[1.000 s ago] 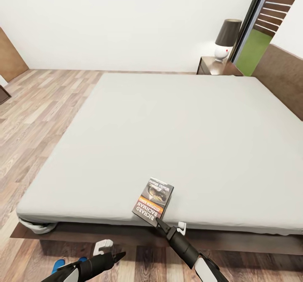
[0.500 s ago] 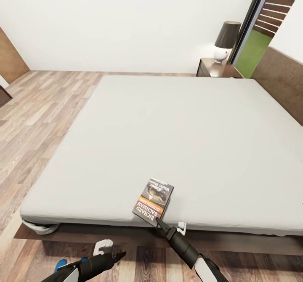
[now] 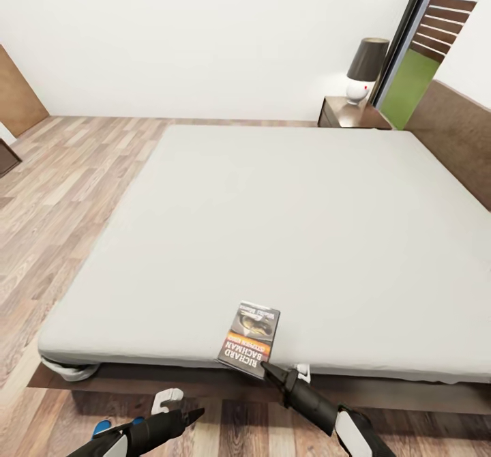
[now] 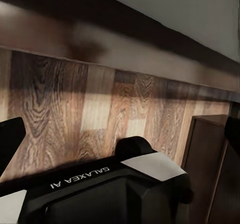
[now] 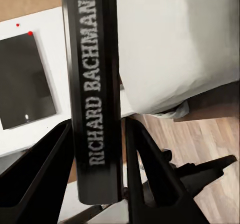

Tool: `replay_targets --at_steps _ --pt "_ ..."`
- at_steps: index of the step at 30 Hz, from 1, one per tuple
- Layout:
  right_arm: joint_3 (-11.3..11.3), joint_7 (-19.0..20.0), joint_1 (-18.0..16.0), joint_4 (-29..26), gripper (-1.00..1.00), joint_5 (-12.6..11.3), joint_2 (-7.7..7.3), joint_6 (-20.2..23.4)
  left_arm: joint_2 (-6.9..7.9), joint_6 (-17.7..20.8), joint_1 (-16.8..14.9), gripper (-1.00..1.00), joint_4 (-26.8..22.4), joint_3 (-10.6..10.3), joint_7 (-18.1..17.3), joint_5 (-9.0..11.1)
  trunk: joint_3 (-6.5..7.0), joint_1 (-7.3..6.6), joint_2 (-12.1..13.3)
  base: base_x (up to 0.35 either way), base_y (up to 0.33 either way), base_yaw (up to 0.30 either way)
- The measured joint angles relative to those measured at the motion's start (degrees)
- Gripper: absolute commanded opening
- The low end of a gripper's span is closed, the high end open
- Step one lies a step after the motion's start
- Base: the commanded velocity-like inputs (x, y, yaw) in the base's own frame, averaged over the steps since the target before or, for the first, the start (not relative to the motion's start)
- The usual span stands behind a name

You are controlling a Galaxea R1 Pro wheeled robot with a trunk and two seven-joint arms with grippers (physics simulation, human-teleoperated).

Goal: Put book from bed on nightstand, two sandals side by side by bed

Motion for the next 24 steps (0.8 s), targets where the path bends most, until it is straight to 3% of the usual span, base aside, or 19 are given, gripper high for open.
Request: replay_targets --at_steps 3,6,10,12,13,15,19,21,22,24 --pt "-0.13 2.83 0.00 -0.41 -1.00 0.19 -4.86 0.98 -0.03 -0.05 0.01 1.00 0.62 -0.02 -0.04 -0.05 0.54 -0.66 1.20 0.000 0.000 0.000" --pt "-0.23 7.52 -0.01 -0.19 -1.00 0.12 -7.83 1.29 -0.18 -0.11 0.00 1.00 1.14 -0.01 -0.06 -0.07 1.08 -1.32 2.41 0.000 0.000 0.000" --pt "-0.23 12.04 -0.01 0.33 -1.00 0.43 -14.67 1.28 -0.27 -0.15 0.01 1.00 1.43 0.01 -0.07 -0.09 1.80 -2.20 4.01 0.000 0.000 0.000" --pt "-0.11 12.50 0.00 0.42 -1.00 0.53 -16.48 1.30 -0.28 -0.15 0.00 1.00 1.51 0.01 -0.07 -0.09 2.15 -2.64 4.81 0.000 0.000 0.000" --pt "-0.07 12.60 0.00 0.43 -1.00 0.56 -16.92 1.36 -0.28 -0.16 0.00 1.00 1.53 0.00 -0.07 -0.08 2.34 -2.86 5.22 0.000 0.000 0.000" --pt "0.13 12.85 0.07 1.07 -1.00 2.76 -18.10 1.22 -0.28 -0.16 0.00 1.00 1.57 0.00 -0.07 -0.09 2.69 -3.30 6.02 0.000 0.000 0.000" --pt "0.28 12.93 0.10 3.71 -1.00 7.52 -18.53 1.00 -0.29 -0.16 -0.01 1.00 1.59 0.00 -0.07 -0.09 3.41 -4.17 7.62 0.000 0.000 0.000" --pt "0.18 12.94 0.09 4.43 -1.00 8.78 -18.58 1.02 -0.29 -0.16 0.00 1.00 1.59 0.00 -0.07 -0.08 3.77 -4.61 8.43 0.000 0.000 0.000" --pt "0.36 12.90 0.11 5.40 -1.00 11.03 -18.65 0.69 -0.29 -0.16 -0.01 1.00 1.59 0.00 -0.07 -0.09 3.77 -4.62 8.44 0.000 0.000 0.000" --pt "0.14 12.89 0.09 5.66 -1.00 11.35 -18.67 0.79 -0.29 -0.16 0.00 1.00 1.59 0.00 -0.05 -0.09 3.78 -4.62 8.44 0.000 0.000 0.000"
